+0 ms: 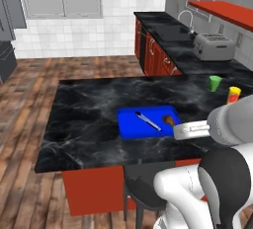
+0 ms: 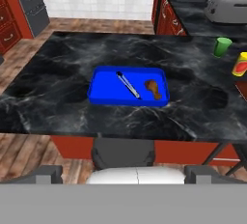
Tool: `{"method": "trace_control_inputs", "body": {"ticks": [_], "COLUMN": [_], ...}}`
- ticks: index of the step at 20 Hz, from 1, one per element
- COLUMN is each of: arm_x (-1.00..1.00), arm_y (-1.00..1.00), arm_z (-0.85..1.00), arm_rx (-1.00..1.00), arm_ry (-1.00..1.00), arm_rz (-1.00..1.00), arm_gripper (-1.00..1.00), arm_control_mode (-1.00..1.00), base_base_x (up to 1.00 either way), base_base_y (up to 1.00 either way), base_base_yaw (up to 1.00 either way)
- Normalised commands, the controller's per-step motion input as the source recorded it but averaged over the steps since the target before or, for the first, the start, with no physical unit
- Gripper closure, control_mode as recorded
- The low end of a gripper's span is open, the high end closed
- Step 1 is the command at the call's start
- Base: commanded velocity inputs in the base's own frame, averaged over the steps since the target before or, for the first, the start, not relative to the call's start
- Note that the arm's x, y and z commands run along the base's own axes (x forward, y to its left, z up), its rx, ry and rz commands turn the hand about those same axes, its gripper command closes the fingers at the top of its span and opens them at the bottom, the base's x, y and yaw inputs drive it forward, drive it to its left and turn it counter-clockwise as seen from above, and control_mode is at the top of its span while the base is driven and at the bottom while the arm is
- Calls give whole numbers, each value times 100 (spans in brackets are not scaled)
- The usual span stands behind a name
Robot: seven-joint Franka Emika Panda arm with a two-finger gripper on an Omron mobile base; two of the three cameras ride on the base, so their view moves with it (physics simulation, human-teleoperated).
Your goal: Gather the potato and mushroom from the fridge and place them on a tray on the dining counter. Then gather the fish and chicken drumstick from the fridge and place them on the other tray.
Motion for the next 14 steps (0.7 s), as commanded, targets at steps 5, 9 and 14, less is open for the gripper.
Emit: {"method": "trace_control_inputs", "body": {"ticks": [5,9,14], "arm_x": [0,0,0], "arm_y": [0,0,0], "arm_z": [0,0,0], "arm_rx": [0,0,0], "arm_ry": [0,0,0], "arm_rz": [0,0,0], "arm_gripper": [-100,-100,-100], "arm_control_mode": [100,100,100], "base_base_x": [0,0,0], "base_base_y": [65,73,79], "base_base_yaw": [-3,-3,-4]}}
